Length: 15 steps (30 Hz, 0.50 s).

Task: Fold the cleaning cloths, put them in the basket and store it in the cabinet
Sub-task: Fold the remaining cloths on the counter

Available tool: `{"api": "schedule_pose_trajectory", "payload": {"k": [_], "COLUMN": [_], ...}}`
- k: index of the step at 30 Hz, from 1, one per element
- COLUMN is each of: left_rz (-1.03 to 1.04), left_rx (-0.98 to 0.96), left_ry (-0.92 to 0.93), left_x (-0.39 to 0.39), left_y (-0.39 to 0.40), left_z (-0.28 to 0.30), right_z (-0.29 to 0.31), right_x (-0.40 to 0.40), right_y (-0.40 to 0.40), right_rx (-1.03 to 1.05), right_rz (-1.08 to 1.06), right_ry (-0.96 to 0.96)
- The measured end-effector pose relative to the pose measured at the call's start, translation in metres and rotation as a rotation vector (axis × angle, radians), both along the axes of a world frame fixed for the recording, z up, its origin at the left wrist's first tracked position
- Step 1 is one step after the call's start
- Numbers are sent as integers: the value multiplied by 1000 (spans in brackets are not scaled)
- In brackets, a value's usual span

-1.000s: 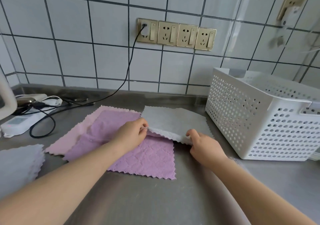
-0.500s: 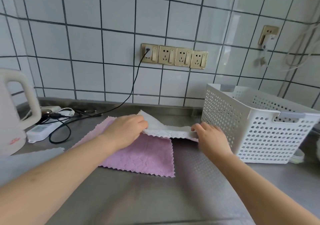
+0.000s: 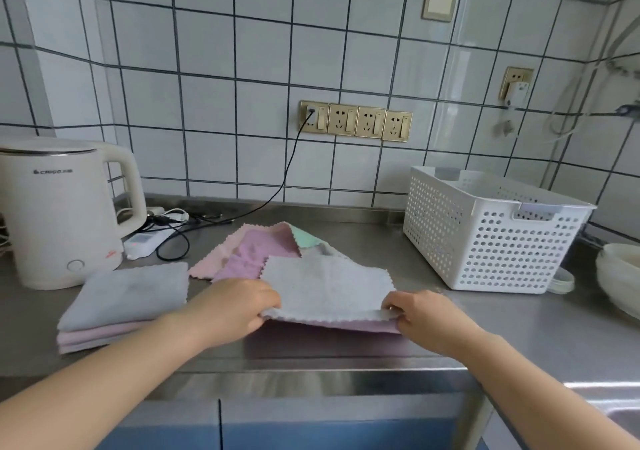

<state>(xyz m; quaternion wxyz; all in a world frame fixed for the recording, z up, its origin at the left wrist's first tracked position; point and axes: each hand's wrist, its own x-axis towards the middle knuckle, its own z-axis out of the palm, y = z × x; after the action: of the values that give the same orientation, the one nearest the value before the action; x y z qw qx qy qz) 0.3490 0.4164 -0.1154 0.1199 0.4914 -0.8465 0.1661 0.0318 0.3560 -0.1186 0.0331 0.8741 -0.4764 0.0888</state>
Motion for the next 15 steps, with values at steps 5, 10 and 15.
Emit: {"api": "schedule_pose_trajectory", "payload": {"k": [5,10,15], "left_rz": [38,97,221], "left_rx": [335,474,390], "left_ry": [77,257,549], "left_x": [4,12,14], "left_y": [28,20,-7], "left_z": [-11,-14,-15], "right_z": [-1,-1,-11], "right_x": [-5,-8,-12], "right_y": [31,21,-3], "right_rx": [269,322,318], "right_rz": [-40,-98,-173], "right_ry": [-18,-60,-262]}}
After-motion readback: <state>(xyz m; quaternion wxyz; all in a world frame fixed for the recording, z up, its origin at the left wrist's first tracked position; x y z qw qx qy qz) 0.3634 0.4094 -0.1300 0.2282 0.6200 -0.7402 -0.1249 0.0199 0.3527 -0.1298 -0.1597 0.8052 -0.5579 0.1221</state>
